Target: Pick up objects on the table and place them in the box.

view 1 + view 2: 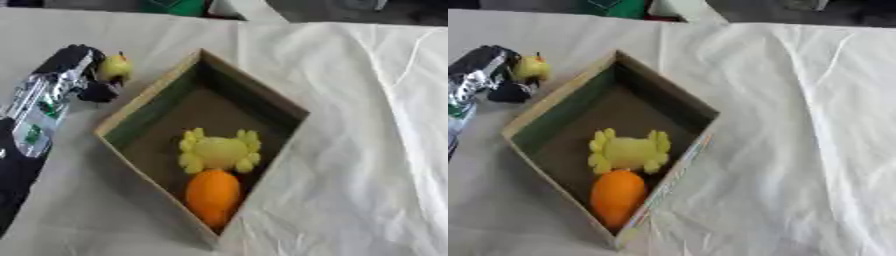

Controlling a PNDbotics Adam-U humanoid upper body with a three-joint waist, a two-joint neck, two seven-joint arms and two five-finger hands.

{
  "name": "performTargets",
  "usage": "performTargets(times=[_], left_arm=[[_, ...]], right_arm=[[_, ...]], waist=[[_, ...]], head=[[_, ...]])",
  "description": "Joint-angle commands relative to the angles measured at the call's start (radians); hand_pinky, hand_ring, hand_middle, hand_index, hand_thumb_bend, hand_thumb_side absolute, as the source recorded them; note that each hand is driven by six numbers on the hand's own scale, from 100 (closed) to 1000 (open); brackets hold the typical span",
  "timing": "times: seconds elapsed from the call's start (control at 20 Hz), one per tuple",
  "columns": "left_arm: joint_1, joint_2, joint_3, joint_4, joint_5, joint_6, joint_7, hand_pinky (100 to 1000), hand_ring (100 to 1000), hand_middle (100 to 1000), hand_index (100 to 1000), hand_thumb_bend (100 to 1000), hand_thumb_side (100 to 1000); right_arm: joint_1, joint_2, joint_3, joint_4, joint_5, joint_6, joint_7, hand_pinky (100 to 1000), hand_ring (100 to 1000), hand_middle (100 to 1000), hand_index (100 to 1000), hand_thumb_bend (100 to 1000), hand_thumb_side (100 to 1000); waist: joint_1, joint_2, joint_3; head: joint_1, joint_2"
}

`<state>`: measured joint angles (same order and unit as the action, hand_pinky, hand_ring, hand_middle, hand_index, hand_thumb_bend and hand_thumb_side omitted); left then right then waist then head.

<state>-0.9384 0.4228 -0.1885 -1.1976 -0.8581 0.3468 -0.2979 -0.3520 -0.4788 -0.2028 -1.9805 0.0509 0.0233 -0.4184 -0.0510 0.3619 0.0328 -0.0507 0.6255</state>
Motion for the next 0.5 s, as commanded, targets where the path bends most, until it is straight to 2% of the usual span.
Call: performTargets(times=[0.05,0.2,0.5], left_arm=[[-0.018,0.032,-0.003,-0.063,-0.021,0.012,0.035,257,520,469,577,100,261],[-0.019,0.039,-0.016,-0.123,-0.073,0.013,0.047,258,522,473,582,100,265],[-0.019,0.045,-0.038,-0.265,-0.202,-0.016,0.010,255,520,467,564,100,271]], right_arm=[[-0.007,-0.017,-0.010,-0.019,0.002,0.000,0.001,714,535,456,703,100,441],[-0.007,-0.018,-0.010,-0.019,0.001,-0.001,0.003,713,536,456,703,100,441],[-0.006,-0.016,-0.009,-0.019,-0.001,-0.004,0.004,714,537,457,704,100,442]], waist=[[0.004,-0.032,0.002],[0.004,-0.039,0.003],[0.004,-0.052,0.004]], head=[[-0.004,0.010],[-0.008,0.015],[-0.024,0.025]])
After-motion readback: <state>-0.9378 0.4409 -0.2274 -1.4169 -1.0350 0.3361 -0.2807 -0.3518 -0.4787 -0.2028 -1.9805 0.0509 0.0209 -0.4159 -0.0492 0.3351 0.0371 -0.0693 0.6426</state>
